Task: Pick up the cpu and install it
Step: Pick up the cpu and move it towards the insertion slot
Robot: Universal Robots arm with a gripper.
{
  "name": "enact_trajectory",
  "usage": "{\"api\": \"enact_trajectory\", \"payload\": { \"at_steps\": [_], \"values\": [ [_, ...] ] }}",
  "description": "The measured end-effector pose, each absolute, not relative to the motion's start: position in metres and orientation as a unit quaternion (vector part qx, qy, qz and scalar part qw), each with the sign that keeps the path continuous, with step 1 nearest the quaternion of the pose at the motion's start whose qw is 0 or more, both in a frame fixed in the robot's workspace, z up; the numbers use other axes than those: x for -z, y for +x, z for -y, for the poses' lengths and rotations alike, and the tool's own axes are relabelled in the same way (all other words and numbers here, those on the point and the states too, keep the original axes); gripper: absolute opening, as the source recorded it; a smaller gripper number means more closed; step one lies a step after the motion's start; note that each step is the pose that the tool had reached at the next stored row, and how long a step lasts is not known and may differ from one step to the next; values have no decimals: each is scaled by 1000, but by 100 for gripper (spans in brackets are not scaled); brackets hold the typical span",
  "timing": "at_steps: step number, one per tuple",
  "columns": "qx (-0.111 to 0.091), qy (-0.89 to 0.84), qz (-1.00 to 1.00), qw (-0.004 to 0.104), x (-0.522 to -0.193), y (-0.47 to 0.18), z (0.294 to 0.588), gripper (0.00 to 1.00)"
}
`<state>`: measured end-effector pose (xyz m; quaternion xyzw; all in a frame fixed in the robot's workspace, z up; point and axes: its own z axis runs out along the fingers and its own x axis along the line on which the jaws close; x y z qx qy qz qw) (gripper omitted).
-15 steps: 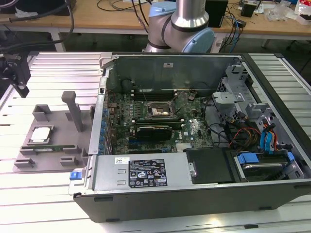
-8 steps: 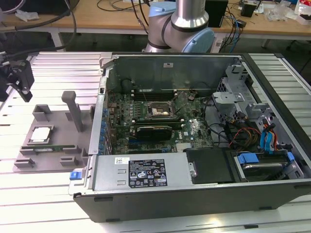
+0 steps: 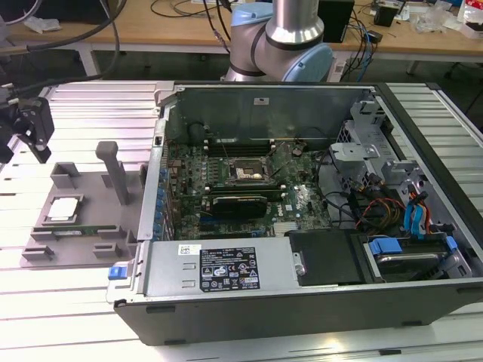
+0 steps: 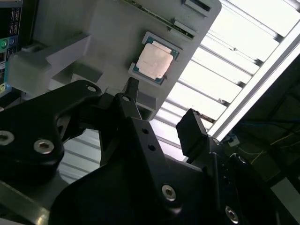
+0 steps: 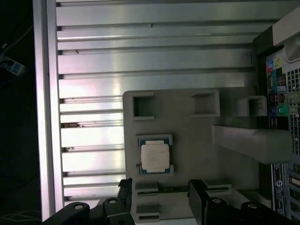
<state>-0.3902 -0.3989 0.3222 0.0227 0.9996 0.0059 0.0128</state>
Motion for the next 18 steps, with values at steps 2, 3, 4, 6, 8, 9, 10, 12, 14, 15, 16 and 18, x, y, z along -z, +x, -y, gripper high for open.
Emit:
{"api": "enact_trajectory", "payload": {
  "at_steps": [2, 3, 4, 6, 8, 9, 10, 12, 14, 15, 16, 18],
  "values": [
    [-6, 23, -1000, 13, -321, -390, 399, 60],
    [-6, 23, -1000, 13, -321, -390, 399, 60],
    [-6, 23, -1000, 13, -320, -390, 399, 60],
    [-6, 23, -1000, 13, -319, -390, 399, 60],
    [-6, 23, -1000, 13, -318, -390, 399, 60],
    [-6, 23, -1000, 13, -317, -390, 399, 60],
    [-6, 23, -1000, 13, -317, -390, 399, 60],
    [-6, 23, -1000, 13, -316, -390, 399, 60],
    [-6, 23, -1000, 13, -313, -390, 399, 60],
    [-6, 23, -1000, 13, -312, -390, 399, 60],
    [-6, 23, -1000, 13, -311, -390, 399, 60],
    [-6, 23, -1000, 13, -309, -390, 399, 60]
  ]
}}
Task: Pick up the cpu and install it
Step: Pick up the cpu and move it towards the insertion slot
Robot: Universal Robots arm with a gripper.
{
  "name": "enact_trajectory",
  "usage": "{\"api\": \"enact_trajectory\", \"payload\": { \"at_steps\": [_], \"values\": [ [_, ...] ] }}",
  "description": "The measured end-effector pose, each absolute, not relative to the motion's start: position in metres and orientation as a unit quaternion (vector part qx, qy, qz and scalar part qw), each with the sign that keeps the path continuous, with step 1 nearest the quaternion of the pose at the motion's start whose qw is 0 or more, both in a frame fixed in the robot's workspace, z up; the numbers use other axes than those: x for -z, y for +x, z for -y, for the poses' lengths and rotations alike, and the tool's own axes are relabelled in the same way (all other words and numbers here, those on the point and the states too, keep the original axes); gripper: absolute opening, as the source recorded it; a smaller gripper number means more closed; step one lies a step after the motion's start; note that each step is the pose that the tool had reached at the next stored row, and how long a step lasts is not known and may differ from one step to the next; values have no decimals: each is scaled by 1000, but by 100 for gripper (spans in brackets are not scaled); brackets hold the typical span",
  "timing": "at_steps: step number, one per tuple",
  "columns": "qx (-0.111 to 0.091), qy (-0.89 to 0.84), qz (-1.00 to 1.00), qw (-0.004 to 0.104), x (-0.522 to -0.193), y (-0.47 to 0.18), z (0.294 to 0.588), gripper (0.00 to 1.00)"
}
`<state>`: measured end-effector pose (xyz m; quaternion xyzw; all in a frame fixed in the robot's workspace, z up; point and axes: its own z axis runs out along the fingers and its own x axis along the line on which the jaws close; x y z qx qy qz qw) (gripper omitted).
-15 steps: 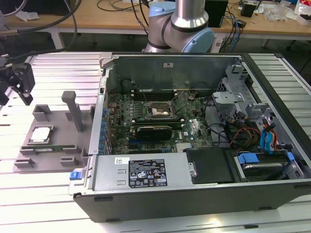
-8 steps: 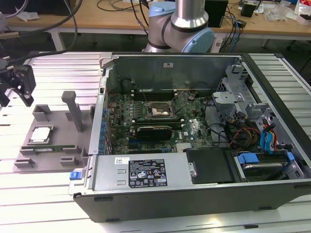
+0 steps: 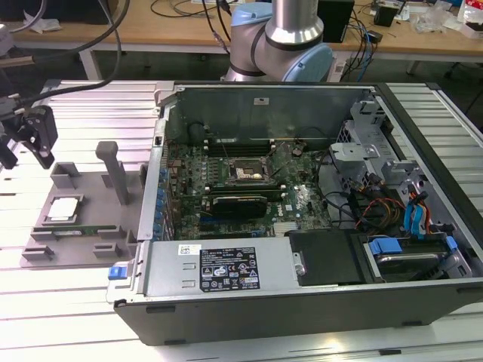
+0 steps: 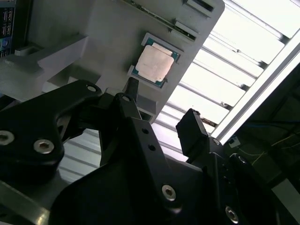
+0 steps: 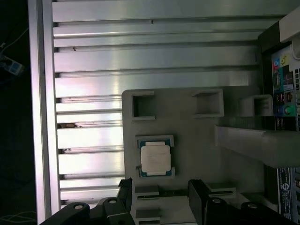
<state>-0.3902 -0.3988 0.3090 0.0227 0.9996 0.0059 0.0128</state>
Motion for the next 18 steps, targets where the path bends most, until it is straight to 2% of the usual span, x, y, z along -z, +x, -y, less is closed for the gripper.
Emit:
{"api": "enact_trajectory", "payload": {
  "at_steps": [18],
  "values": [
    [-6, 23, -1000, 13, -295, -390, 399, 60]
  ]
}}
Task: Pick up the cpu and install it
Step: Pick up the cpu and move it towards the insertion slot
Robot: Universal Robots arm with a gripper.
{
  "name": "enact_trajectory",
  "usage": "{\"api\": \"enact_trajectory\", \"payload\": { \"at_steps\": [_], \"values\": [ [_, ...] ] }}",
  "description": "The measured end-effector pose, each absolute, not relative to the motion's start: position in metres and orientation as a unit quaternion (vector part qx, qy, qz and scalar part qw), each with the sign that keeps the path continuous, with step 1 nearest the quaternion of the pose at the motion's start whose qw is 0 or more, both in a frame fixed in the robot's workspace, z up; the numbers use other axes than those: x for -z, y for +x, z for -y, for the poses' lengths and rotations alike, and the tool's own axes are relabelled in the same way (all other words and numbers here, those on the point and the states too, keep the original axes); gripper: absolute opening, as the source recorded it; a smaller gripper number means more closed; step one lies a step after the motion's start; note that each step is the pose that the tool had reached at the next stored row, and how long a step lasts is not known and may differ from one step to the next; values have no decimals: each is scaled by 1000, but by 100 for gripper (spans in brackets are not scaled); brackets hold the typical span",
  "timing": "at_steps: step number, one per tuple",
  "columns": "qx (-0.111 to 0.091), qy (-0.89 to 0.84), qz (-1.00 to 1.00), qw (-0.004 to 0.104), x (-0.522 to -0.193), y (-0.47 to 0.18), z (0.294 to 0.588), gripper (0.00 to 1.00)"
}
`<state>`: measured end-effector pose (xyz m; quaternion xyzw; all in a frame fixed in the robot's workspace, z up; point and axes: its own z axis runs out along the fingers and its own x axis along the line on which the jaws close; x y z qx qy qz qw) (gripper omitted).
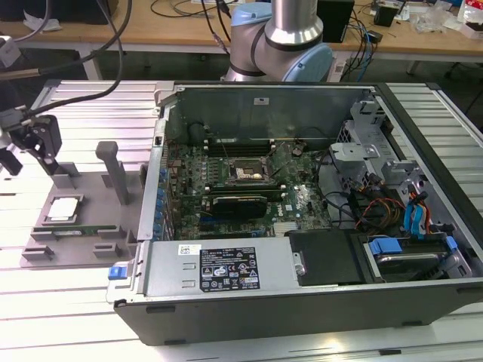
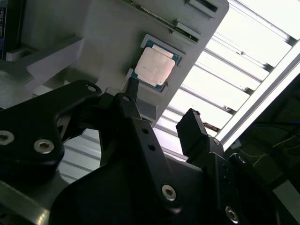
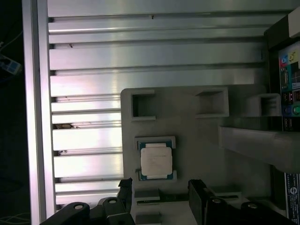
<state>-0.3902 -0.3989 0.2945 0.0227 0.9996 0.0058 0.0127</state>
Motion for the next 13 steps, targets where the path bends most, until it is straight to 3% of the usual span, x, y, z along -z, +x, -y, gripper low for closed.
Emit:
{"api": "enact_trajectory", "payload": {
  "at_steps": [13],
  "values": [
    [-6, 23, -1000, 13, -287, -390, 399, 60]
  ]
}}
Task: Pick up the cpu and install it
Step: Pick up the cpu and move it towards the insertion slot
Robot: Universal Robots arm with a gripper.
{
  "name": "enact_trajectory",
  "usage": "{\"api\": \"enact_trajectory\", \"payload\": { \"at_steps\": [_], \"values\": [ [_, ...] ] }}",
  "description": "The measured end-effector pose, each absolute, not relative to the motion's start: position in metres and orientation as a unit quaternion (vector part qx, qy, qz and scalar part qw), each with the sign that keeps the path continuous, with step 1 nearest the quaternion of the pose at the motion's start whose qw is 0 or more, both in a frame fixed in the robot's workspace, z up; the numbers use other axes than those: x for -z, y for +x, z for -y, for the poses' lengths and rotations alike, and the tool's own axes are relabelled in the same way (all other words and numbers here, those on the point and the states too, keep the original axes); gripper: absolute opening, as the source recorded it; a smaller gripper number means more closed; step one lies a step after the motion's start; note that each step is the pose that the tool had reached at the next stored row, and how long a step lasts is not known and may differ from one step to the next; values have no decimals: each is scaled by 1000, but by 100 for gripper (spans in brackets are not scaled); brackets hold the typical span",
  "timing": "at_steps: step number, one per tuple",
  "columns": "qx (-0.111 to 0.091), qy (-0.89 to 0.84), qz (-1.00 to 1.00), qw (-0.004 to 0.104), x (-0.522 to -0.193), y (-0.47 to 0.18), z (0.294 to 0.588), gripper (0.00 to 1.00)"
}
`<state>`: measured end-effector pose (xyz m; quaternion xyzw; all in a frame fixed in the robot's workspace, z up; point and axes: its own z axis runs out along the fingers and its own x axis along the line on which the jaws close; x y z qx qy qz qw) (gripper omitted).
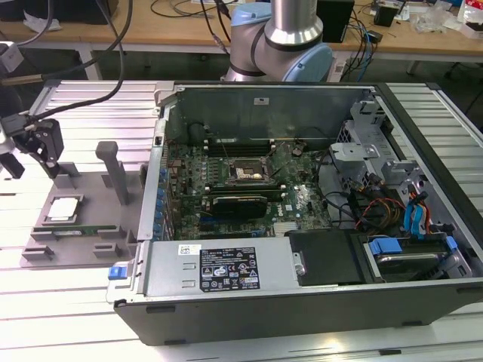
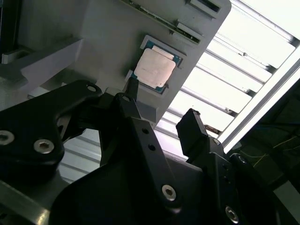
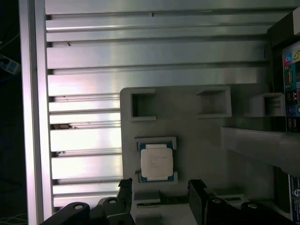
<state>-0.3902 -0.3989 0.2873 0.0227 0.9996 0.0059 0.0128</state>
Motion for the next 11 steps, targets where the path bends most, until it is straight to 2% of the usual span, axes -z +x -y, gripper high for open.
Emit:
{"api": "enact_trajectory", "payload": {
  "at_steps": [11],
  "values": [
    [-4, 22, -1000, 13, -278, -388, 399, 60]
  ]
}}
